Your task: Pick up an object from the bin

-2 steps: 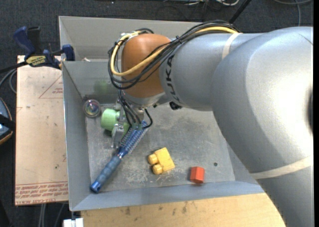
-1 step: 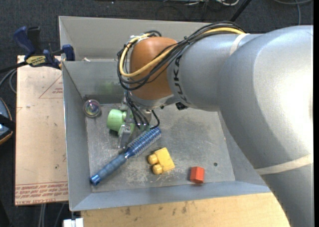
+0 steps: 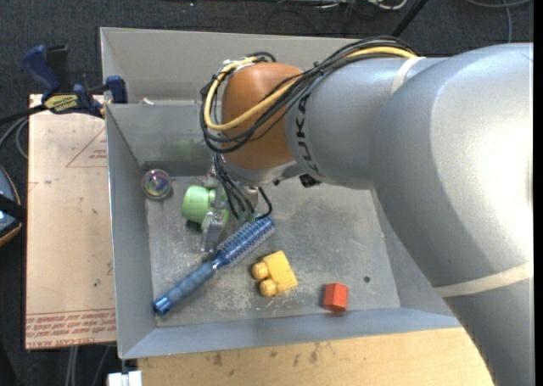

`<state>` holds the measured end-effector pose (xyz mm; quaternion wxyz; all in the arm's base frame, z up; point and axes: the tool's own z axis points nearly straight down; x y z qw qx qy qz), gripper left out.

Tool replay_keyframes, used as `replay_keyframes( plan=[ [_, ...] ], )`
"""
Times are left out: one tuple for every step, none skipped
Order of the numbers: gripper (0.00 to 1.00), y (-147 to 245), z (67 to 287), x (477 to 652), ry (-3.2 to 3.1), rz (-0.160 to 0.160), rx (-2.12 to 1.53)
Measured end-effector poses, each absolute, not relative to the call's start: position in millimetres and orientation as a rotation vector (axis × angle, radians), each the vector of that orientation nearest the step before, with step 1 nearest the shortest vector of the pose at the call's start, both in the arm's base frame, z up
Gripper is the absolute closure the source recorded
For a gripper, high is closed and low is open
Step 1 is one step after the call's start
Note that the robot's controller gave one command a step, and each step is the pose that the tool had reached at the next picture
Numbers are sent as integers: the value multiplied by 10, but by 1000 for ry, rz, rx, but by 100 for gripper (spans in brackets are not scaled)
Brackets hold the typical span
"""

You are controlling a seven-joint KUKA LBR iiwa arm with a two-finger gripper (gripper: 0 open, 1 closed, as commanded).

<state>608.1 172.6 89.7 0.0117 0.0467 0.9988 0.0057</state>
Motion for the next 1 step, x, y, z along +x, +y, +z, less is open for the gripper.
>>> replay_keyframes(
  plan=[
    [100, 1697, 2406, 6177, 3130, 5, 12]
  ],
)
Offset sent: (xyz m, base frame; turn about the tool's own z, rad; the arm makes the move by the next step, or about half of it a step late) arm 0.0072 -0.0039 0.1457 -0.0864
